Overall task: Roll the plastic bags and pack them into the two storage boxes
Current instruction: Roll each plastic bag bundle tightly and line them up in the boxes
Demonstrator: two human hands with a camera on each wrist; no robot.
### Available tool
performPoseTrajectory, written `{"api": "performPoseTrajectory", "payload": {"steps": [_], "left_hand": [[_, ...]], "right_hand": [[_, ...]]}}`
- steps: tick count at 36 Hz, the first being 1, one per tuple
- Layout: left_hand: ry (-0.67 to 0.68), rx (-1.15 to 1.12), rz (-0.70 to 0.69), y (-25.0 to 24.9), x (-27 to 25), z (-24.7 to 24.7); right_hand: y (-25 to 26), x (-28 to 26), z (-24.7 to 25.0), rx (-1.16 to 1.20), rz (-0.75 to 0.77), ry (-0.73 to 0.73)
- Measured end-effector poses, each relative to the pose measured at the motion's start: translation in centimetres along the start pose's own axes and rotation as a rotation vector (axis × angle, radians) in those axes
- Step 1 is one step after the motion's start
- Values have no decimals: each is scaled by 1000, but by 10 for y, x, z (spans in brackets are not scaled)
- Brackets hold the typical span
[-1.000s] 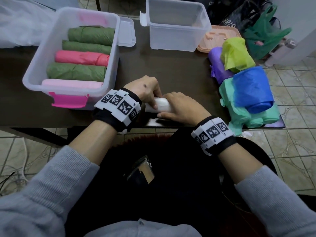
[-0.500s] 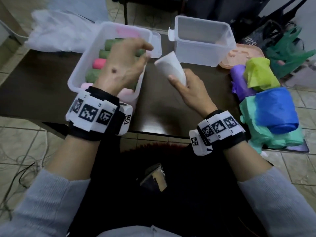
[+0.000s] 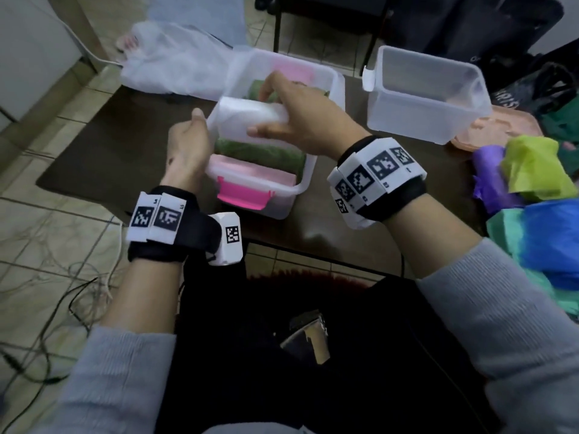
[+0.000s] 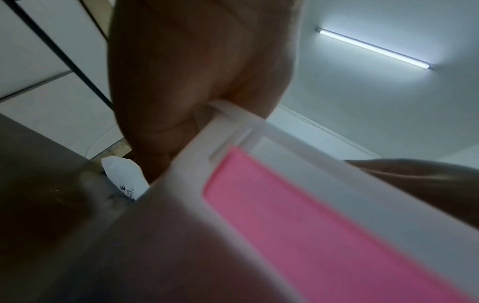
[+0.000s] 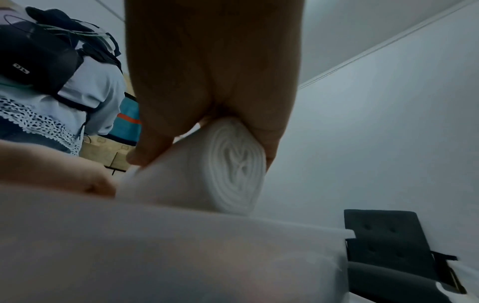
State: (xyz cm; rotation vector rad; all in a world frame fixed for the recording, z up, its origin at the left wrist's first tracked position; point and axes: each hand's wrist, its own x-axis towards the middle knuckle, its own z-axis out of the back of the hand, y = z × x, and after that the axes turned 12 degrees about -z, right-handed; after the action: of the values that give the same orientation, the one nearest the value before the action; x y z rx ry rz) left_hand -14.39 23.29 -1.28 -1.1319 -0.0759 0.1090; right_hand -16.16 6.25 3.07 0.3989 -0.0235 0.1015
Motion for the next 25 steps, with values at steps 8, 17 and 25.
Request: {"api": "performPoseTrajectory", "payload": {"steps": [8, 17, 25], "left_hand": [[-40, -105, 2, 10, 2, -2], [6, -114, -103, 10, -4, -4], [4, -113, -93, 9, -4, -4]], "right_hand": [[5, 6, -24, 76, -35, 122], [-3, 5, -46, -18, -87, -37], [-3, -1, -44, -209, -49, 69]]}}
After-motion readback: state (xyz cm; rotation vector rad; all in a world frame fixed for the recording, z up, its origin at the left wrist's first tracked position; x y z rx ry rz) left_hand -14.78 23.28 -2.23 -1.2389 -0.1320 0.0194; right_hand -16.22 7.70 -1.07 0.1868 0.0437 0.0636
